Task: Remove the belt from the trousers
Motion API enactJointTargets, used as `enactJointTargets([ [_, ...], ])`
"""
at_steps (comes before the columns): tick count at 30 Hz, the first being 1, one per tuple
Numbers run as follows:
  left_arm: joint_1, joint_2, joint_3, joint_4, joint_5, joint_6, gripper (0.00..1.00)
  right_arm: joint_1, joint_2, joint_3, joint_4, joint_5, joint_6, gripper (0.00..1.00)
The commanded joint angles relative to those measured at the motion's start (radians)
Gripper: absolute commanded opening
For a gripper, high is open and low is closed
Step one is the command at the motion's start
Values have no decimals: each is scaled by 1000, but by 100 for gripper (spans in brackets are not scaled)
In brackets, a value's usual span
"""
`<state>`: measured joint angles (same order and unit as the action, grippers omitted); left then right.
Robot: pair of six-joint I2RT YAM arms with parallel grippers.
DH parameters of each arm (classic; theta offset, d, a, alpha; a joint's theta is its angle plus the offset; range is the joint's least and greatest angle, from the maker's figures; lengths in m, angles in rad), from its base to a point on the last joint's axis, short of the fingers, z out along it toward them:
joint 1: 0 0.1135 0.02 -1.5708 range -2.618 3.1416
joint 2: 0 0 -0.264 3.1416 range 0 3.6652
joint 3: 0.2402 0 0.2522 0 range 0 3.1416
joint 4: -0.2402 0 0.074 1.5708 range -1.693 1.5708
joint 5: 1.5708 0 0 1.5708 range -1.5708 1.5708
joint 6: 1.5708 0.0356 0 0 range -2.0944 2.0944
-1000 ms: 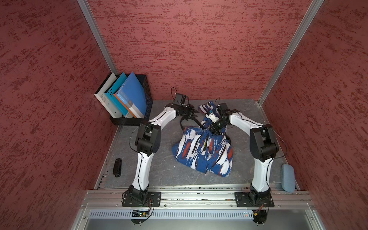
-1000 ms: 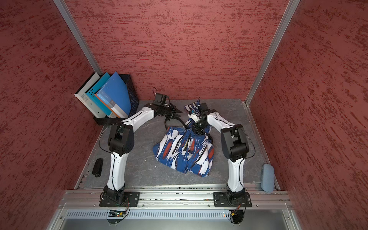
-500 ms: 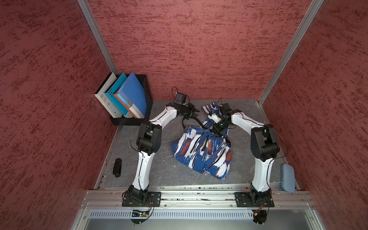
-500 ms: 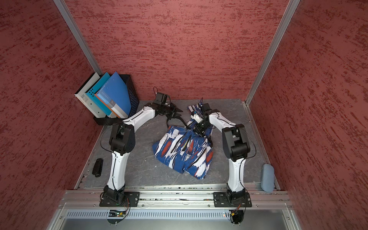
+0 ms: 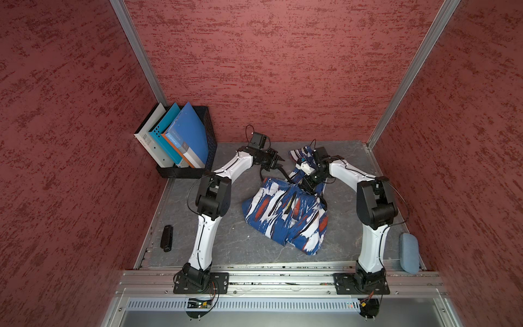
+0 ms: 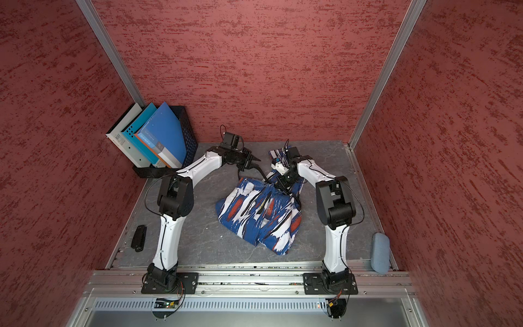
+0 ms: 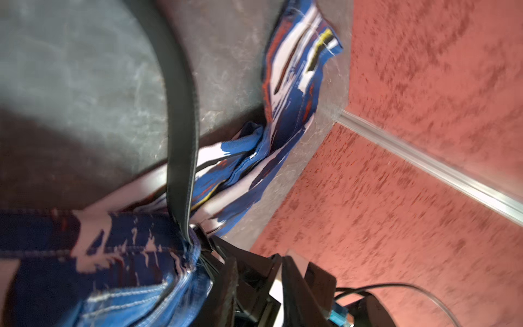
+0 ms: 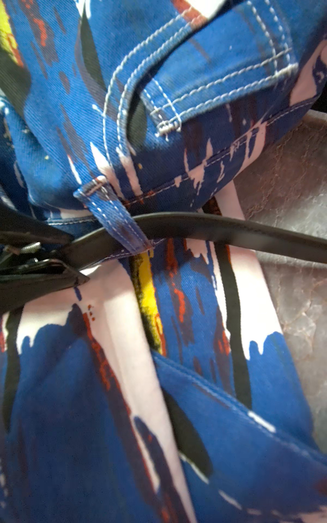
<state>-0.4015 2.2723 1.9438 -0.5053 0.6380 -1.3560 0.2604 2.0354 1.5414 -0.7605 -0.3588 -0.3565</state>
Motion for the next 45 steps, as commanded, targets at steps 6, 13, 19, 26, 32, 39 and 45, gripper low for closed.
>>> enactJointTargets([
  [6,-67,34,68,-323,-90,34,25,-2,21,-10,-20,-3,11,0],
  [13,-80,183,331,-468,-183,135,32,-3,16,-16,-20,-3,10,0],
  [19,-87,300,484,-593,-271,220,32,-3,8,-10,-23,3,9,0],
  [26,-108,355,519,-527,-274,196,32,-3,-4,-28,-17,4,9,0],
  [32,-141,318,558,-547,-267,217,32,-3,-9,-31,-17,4,10,0],
  [39,-144,257,506,-544,-255,222,34,-3,0,-23,-19,-5,10,0],
  [45,-149,263,516,-515,-233,179,34,-4,-10,-31,-22,3,9,0],
])
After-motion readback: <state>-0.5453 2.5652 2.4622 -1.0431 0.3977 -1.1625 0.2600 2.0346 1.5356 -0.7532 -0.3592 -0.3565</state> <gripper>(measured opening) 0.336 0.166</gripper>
